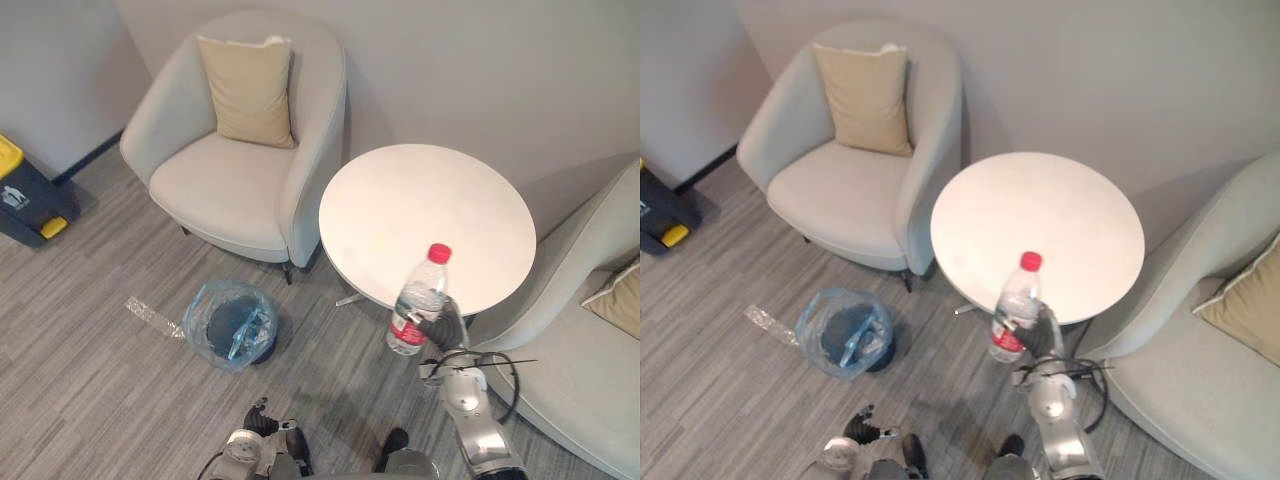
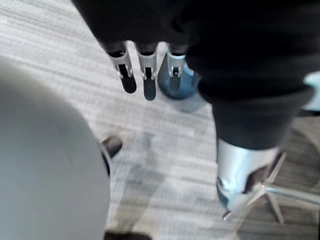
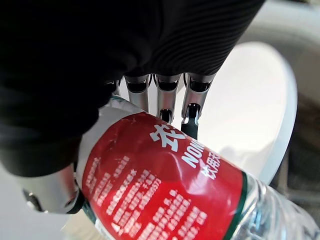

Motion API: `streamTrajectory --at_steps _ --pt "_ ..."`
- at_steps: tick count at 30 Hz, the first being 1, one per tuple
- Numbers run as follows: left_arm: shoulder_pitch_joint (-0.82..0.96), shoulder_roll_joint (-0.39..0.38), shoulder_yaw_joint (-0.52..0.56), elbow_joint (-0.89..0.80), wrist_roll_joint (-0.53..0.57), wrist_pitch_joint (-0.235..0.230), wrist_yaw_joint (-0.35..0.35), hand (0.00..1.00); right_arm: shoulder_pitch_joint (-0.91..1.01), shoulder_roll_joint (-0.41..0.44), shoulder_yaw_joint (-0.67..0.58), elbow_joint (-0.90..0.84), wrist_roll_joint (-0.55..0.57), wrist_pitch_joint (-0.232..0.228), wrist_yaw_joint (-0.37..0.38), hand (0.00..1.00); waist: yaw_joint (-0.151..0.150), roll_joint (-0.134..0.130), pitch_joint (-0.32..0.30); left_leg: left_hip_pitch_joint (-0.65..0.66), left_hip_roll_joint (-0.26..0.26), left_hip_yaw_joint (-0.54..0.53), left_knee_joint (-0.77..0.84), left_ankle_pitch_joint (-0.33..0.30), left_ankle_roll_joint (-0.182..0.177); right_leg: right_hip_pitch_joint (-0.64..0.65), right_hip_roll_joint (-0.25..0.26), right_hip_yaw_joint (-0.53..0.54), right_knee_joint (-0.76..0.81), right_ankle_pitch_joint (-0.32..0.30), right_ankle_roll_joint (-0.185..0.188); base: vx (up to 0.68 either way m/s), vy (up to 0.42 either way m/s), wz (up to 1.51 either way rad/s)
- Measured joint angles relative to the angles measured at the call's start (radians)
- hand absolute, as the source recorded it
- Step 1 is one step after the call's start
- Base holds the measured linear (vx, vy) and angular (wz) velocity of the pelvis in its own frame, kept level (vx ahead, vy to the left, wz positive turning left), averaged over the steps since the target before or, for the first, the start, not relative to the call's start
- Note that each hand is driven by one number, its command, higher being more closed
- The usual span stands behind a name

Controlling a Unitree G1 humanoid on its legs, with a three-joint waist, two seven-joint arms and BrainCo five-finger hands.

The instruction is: Gather rubbish on tea table into small bin, then transfer packed bag to large trash can.

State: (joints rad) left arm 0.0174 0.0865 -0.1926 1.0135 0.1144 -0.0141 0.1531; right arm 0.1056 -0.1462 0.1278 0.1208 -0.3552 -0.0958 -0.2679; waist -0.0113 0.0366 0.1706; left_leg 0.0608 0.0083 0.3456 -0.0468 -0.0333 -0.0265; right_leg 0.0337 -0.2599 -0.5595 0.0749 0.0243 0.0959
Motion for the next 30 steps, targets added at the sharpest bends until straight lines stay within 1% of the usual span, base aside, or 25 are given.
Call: streamTrajectory --at_steps 1,3,4,5,6,7,8,9,10,11,12,13,14,15,16,17,18,19,20,21,23,24,28,29,30 --pt "0.0 -0.001 0.0 0.001 0.0 0.0 0.0 0.0 -0.002 0.0 0.002 0.009 0.0 0.0 0.0 1.0 0.0 0.003 -0.001 0.006 -0.004 -0.001 -0.01 0.003 0.004 -0.001 -0.004 -0.001 0.008 -0.005 0.003 -0.1 0.078 0.14" --pt "0.001 -0.004 0.002 0.001 0.0 0.0 0.0 0.0 -0.004 0.007 0.001 0.062 0.0 0.01 0.006 1.0 0.0 0.005 0.001 0.027 -0.029 -0.038 -0.057 0.017 0.016 -0.016 -0.04 -0.009 0.086 -0.058 0.011 -0.05 0.069 0.33" --pt "0.001 -0.003 0.007 0.001 0.001 0.0 0.0 0.0 -0.002 0.011 0.001 0.067 0.001 0.013 0.009 1.0 -0.001 0.002 0.004 0.027 -0.033 -0.051 -0.057 0.017 0.018 -0.018 -0.043 0.006 0.106 -0.084 0.019 -0.04 0.029 0.62" --pt "0.0 0.001 0.009 0.002 0.001 0.0 0.0 0.0 0.007 0.017 -0.006 0.07 0.001 0.018 0.013 1.0 -0.007 -0.006 0.01 0.023 -0.038 -0.088 -0.05 0.01 0.028 -0.038 -0.023 0.106 0.15 -0.167 0.013 -0.03 -0.006 0.73" --pt "-0.001 0.005 0.009 0.002 0.001 0.0 0.0 0.0 0.015 0.022 -0.01 0.066 0.001 0.019 0.013 1.0 -0.013 -0.016 0.014 0.011 -0.042 -0.117 -0.03 0.006 0.032 -0.047 -0.001 0.183 0.169 -0.204 0.002 -0.03 -0.036 1.27" --pt "-0.001 0.01 0.01 -0.001 -0.001 -0.003 0.0 0.0 0.033 0.026 -0.019 0.044 0.001 0.018 0.014 1.0 -0.027 -0.039 0.023 -0.021 -0.057 -0.171 0.023 -0.011 0.035 -0.059 0.035 0.3 0.198 -0.25 -0.026 0.02 -0.033 1.48" --pt "-0.003 0.018 0.018 -0.002 -0.004 -0.005 0.0 0.0 0.039 0.026 -0.025 0.033 0.001 0.018 0.014 1.0 -0.03 -0.049 0.021 -0.034 -0.078 -0.2 0.067 -0.022 0.05 -0.072 0.067 0.39 0.223 -0.263 -0.026 0.06 -0.031 1.38" --pt "-0.007 0.021 0.025 -0.003 -0.01 -0.007 0.001 0.0 0.036 0.023 -0.028 0.033 0.001 0.018 0.015 1.0 -0.027 -0.056 0.025 -0.035 -0.086 -0.215 0.077 -0.028 0.057 -0.072 0.064 0.404 0.242 -0.268 -0.032 0.11 -0.014 0.86" --pt "-0.008 0.022 0.047 -0.004 -0.021 -0.012 0.003 0.0 0.028 0.015 -0.028 0.034 0.001 0.017 0.017 1.0 -0.005 -0.064 0.03 -0.036 -0.093 -0.236 0.088 -0.047 0.058 -0.061 0.048 0.391 0.271 -0.269 -0.024 0.16 -0.015 0.49" --pt "-0.009 0.02 0.059 -0.004 -0.036 -0.013 0.015 0.0 0.016 0.006 -0.027 0.036 0.002 0.018 0.018 1.0 -0.004 -0.052 0.036 -0.047 -0.093 -0.275 0.121 -0.07 0.071 -0.088 0.043 0.382 0.373 -0.252 -0.029 0.13 -0.012 0.44" --pt "-0.009 0.017 0.063 -0.004 -0.04 -0.013 0.02 0.0 0.015 0.005 -0.027 0.035 0.002 0.018 0.019 1.0 -0.007 -0.045 0.042 -0.045 -0.085 -0.288 0.141 -0.086 0.072 -0.13 0.045 0.394 0.473 -0.232 -0.057 0.13 -0.037 0.58" --pt "-0.013 0.014 0.065 -0.001 -0.043 -0.009 0.02 0.0 0.016 0.005 -0.027 0.039 0.002 0.017 0.02 1.0 -0.011 -0.021 0.056 -0.043 -0.058 -0.325 0.171 -0.106 0.077 -0.183 0.094 0.44 0.511 -0.27 -0.056 0.12 -0.055 0.64" --pt "-0.026 0.015 0.061 0.001 -0.046 0.002 0.02 0.0 0.015 0.004 -0.027 0.048 0.003 0.015 0.023 1.0 -0.016 -0.013 0.063 -0.037 -0.03 -0.36 0.184 -0.12 0.073 -0.211 0.168 0.494 0.45 -0.273 -0.049 0.16 -0.067 0.73" --pt "-0.027 0.018 0.057 0.002 -0.048 0.008 0.019 0.0 0.016 0.005 -0.026 0.052 0.003 0.016 0.026 1.0 -0.016 -0.013 0.064 -0.035 -0.025 -0.382 0.185 -0.124 0.069 -0.226 0.194 0.524 0.419 -0.266 -0.044 0.19 -0.097 0.93" --pt "-0.027 0.027 0.058 0.018 -0.05 0.014 0.019 0.0 0.025 0.005 -0.028 0.052 0.003 0.016 0.027 1.0 -0.027 -0.019 0.068 -0.032 -0.028 -0.421 0.184 -0.131 0.061 -0.243 0.225 0.573 0.355 -0.247 -0.027 0.23 -0.148 1.21" --pt "-0.025 0.033 0.058 0.02 -0.052 0.018 0.019 0.0 0.04 0.005 -0.033 0.049 0.004 0.017 0.029 1.0 -0.039 -0.046 0.059 -0.029 -0.046 -0.464 0.206 -0.147 0.054 -0.241 0.23 0.616 0.266 -0.197 -0.034 0.26 -0.182 1.28" --pt "-0.025 0.036 0.059 0.02 -0.052 0.02 0.019 0.0 0.05 0.006 -0.037 0.049 0.004 0.017 0.03 1.0 -0.039 -0.063 0.049 -0.034 -0.059 -0.481 0.231 -0.163 0.047 -0.238 0.221 0.626 0.227 -0.166 -0.042 0.27 -0.232 1.29" --pt "-0.025 0.037 0.061 0.021 -0.051 0.021 0.019 0.0 0.062 0.004 -0.049 0.049 0.004 0.017 0.033 1.0 -0.041 -0.071 0.041 -0.055 -0.069 -0.515 0.292 -0.203 0.029 -0.22 0.207 0.596 0.213 -0.094 -0.052 0.28 -0.236 1.08" --pt "-0.011 0.014 0.069 0.021 -0.051 0.021 0.019 0.0 0.069 -0.013 -0.058 0.05 0.004 0.022 0.034 1.0 -0.04 -0.03 0.023 -0.069 -0.031 -0.515 0.337 -0.237 0.011 -0.197 0.224 0.538 0.205 -0.112 -0.069 0.35 -0.235 1.07" --pt "-0.005 0.002 0.076 0.019 -0.05 0.021 0.019 0.0 0.067 -0.014 -0.064 0.05 0.004 0.023 0.035 1.0 -0.038 -0.01 0.012 -0.08 -0.007 -0.503 0.362 -0.242 0.001 -0.18 0.232 0.502 0.188 -0.113 -0.08 0.33 -0.157 0.82" --pt "-0.003 -0.015 0.087 0.019 -0.052 0.022 0.019 0.0 0.06 -0.022 -0.08 0.049 0.004 0.026 0.036 1.0 -0.036 0.018 0.005 -0.095 0.031 -0.462 0.397 -0.239 -0.007 -0.147 0.25 0.457 0.162 -0.109 -0.092 0.3 -0.139 0.65" --pt "-0.002 -0.019 0.092 0.017 -0.052 0.022 0.019 0.0 0.056 -0.021 -0.083 0.049 0.004 0.026 0.038 1.0 -0.028 0.022 0.006 -0.09 0.052 -0.442 0.404 -0.234 -0.016 -0.125 0.262 0.44 0.152 -0.103 -0.1 0.29 -0.142 0.63" --pt "-0.002 -0.017 0.092 0.017 -0.049 0.027 0.019 0.0 0.038 -0.014 -0.086 0.045 0.006 0.025 0.039 1.0 -0.024 0.016 0.009 -0.062 0.093 -0.351 0.421 -0.234 -0.038 -0.025 0.268 0.398 0.101 -0.103 -0.103 0.17 -0.011 0.49" --pt "-0.002 -0.014 0.09 0.016 -0.046 0.028 0.018 0.0 0.035 -0.012 -0.089 0.045 0.006 0.025 0.037 1.0 -0.025 0.013 0.011 -0.066 0.11 -0.285 0.434 -0.245 -0.043 -0.003 0.257 0.391 0.087 -0.11 -0.114 0.1 0.071 0.52" --pt "-0.004 -0.011 0.084 0.017 -0.039 0.028 0.018 0.0 0.033 -0.013 -0.093 0.045 0.006 0.025 0.036 1.0 -0.03 0.001 0.017 -0.084 0.133 -0.23 0.436 -0.245 -0.043 0.008 0.243 0.373 0.077 -0.115 -0.119 0.08 0.109 0.62"
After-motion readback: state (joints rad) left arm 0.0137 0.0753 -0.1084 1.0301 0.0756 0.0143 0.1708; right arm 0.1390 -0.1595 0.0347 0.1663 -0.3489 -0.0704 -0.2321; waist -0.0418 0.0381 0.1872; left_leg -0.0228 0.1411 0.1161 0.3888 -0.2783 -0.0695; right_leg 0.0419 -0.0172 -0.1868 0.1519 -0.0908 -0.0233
